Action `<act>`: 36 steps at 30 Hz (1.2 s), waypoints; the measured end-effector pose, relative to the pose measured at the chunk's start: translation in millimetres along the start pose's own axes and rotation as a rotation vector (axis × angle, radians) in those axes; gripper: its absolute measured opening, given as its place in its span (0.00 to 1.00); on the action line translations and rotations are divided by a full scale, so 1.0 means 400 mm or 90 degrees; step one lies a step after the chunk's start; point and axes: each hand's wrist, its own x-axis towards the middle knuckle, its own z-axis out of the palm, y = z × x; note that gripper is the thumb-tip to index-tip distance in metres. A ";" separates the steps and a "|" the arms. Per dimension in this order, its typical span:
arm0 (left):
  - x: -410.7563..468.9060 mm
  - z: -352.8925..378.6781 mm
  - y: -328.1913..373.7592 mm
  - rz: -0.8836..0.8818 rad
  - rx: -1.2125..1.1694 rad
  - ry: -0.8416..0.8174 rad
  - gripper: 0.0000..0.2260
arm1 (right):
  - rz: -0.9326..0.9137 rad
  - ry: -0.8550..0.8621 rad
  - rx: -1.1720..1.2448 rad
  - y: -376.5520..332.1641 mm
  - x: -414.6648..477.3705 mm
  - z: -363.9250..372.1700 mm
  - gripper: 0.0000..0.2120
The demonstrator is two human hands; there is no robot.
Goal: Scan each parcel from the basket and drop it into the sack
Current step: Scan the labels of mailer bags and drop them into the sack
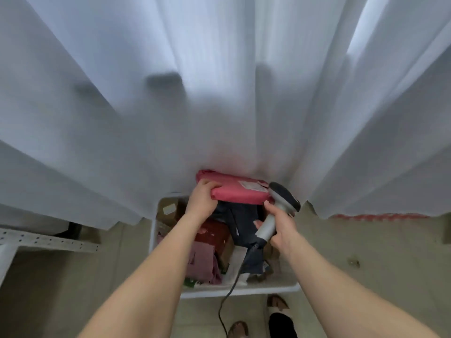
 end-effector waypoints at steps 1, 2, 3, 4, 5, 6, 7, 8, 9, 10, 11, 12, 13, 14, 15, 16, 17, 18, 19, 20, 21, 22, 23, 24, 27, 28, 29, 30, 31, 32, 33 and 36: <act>-0.025 -0.037 0.021 0.009 -0.004 -0.004 0.21 | 0.010 -0.010 0.011 -0.005 -0.044 0.008 0.21; -0.049 -0.073 0.042 0.019 -0.005 -0.010 0.22 | 0.020 -0.022 0.022 -0.009 -0.088 0.016 0.21; -0.070 -0.108 0.063 0.030 -0.007 -0.015 0.22 | 0.024 -0.035 0.038 -0.013 -0.129 0.026 0.20; -0.093 -0.144 0.087 0.042 -0.009 -0.022 0.21 | 0.020 -0.046 0.053 -0.018 -0.169 0.036 0.19; -0.115 -0.178 0.110 0.057 -0.012 -0.027 0.20 | 0.006 -0.053 0.066 -0.023 -0.205 0.043 0.19; -0.137 -0.210 0.132 0.073 -0.015 -0.030 0.20 | -0.010 -0.061 0.074 -0.029 -0.240 0.051 0.19; -0.162 -0.241 0.153 0.083 -0.026 -0.034 0.19 | -0.026 -0.069 0.078 -0.034 -0.271 0.056 0.20; -0.190 -0.268 0.173 0.090 -0.039 -0.036 0.18 | -0.039 -0.077 0.077 -0.040 -0.303 0.058 0.22; -0.218 -0.294 0.191 0.086 -0.062 -0.042 0.16 | -0.050 -0.085 0.073 -0.045 -0.335 0.059 0.23; -0.250 -0.318 0.208 0.064 -0.094 -0.052 0.14 | -0.061 -0.092 0.067 -0.050 -0.369 0.056 0.24; -0.283 -0.342 0.223 0.019 -0.144 -0.056 0.12 | -0.077 -0.101 0.054 -0.053 -0.402 0.053 0.24; -0.319 -0.365 0.237 -0.024 -0.202 -0.046 0.11 | -0.096 -0.110 0.038 -0.054 -0.435 0.046 0.24; -0.351 -0.385 0.246 -0.067 -0.251 -0.015 0.12 | -0.118 -0.126 0.019 -0.055 -0.466 0.038 0.24; -0.381 -0.403 0.256 -0.109 -0.282 0.029 0.19 | -0.143 -0.148 -0.001 -0.057 -0.499 0.028 0.23; -0.413 -0.414 0.259 -0.154 -0.303 0.070 0.28 | -0.165 -0.175 -0.027 -0.057 -0.533 0.015 0.21; -0.448 -0.424 0.265 -0.194 -0.339 0.093 0.34 | -0.182 -0.209 -0.058 -0.057 -0.570 -0.003 0.17; -0.483 -0.431 0.272 -0.228 -0.396 0.094 0.36 | -0.191 -0.247 -0.086 -0.058 -0.603 -0.023 0.14; -0.524 -0.437 0.285 -0.253 -0.470 0.086 0.32 | -0.196 -0.284 -0.110 -0.058 -0.636 -0.045 0.11; -0.565 -0.440 0.302 -0.264 -0.534 0.075 0.27 | -0.200 -0.311 -0.126 -0.058 -0.666 -0.067 0.10; -0.603 -0.441 0.314 -0.270 -0.569 0.073 0.23 | -0.204 -0.328 -0.133 -0.059 -0.692 -0.089 0.09; -0.641 -0.441 0.326 -0.270 -0.589 0.068 0.20 | -0.205 -0.340 -0.126 -0.059 -0.717 -0.110 0.09; -0.678 -0.442 0.338 -0.265 -0.605 0.055 0.20 | -0.202 -0.342 -0.111 -0.060 -0.740 -0.129 0.09; -0.713 -0.446 0.348 -0.259 -0.617 0.034 0.19 | -0.198 -0.338 -0.094 -0.061 -0.761 -0.145 0.10; -0.744 -0.452 0.355 -0.253 -0.615 0.010 0.19 | -0.196 -0.332 -0.083 -0.063 -0.781 -0.159 0.11; -0.824 -0.486 0.375 -0.223 -0.565 -0.045 0.18 | -0.191 -0.342 -0.072 -0.068 -0.836 -0.186 0.12; -0.844 -0.499 0.379 -0.212 -0.546 -0.056 0.18 | -0.195 -0.351 -0.071 -0.068 -0.856 -0.192 0.12; -0.865 -0.513 0.383 -0.202 -0.530 -0.067 0.19 | -0.205 -0.357 -0.072 -0.067 -0.873 -0.195 0.13; -0.882 -0.524 0.383 -0.198 -0.508 -0.075 0.19 | -0.220 -0.360 -0.073 -0.065 -0.887 -0.195 0.15; -0.896 -0.534 0.382 -0.195 -0.496 -0.081 0.19 | -0.235 -0.360 -0.078 -0.062 -0.902 -0.194 0.18; -0.908 -0.545 0.380 -0.195 -0.485 -0.084 0.19 | -0.249 -0.364 -0.084 -0.060 -0.913 -0.191 0.19; -0.921 -0.554 0.377 -0.198 -0.479 -0.086 0.18 | -0.258 -0.369 -0.096 -0.057 -0.928 -0.187 0.17; -0.939 -0.581 0.352 -0.222 -0.460 -0.082 0.21 | -0.294 -0.364 -0.144 -0.050 -0.950 -0.174 0.13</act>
